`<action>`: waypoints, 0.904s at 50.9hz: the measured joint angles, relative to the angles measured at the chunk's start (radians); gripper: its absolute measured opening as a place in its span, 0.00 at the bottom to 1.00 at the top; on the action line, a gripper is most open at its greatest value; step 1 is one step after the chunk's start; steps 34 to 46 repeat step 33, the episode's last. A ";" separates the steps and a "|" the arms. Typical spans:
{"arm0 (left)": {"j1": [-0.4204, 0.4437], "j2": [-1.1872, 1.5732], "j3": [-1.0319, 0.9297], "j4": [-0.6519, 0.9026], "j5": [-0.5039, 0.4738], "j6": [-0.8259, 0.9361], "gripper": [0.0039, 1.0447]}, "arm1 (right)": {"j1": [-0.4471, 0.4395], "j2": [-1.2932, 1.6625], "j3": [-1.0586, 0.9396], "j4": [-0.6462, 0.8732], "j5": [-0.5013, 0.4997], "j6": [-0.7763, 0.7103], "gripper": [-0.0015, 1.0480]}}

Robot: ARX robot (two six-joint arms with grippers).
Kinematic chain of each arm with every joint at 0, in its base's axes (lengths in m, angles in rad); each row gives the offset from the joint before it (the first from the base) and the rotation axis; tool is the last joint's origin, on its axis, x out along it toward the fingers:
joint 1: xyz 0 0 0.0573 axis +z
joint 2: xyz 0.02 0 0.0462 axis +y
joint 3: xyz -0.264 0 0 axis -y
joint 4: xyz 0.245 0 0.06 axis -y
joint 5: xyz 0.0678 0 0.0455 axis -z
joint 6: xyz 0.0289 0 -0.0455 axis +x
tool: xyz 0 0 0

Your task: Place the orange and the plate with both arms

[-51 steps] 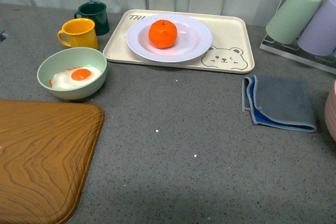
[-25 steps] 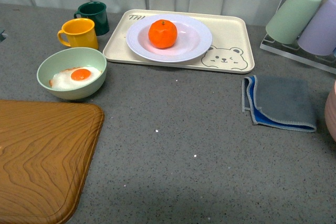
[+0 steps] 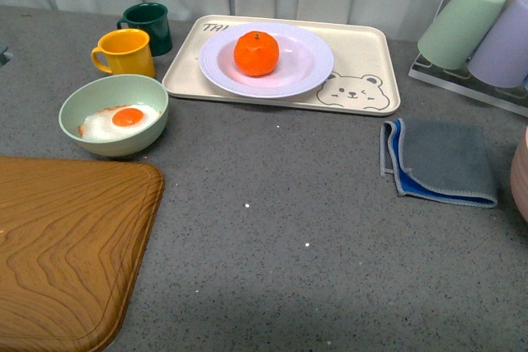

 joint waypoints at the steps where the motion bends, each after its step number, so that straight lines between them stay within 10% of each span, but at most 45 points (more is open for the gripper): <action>1: 0.000 0.000 0.000 0.000 0.000 0.000 0.94 | 0.000 0.000 0.000 0.000 0.000 0.000 0.88; 46: 0.000 0.000 0.000 0.000 0.000 0.000 0.94 | 0.000 0.000 0.000 0.000 0.000 0.001 0.91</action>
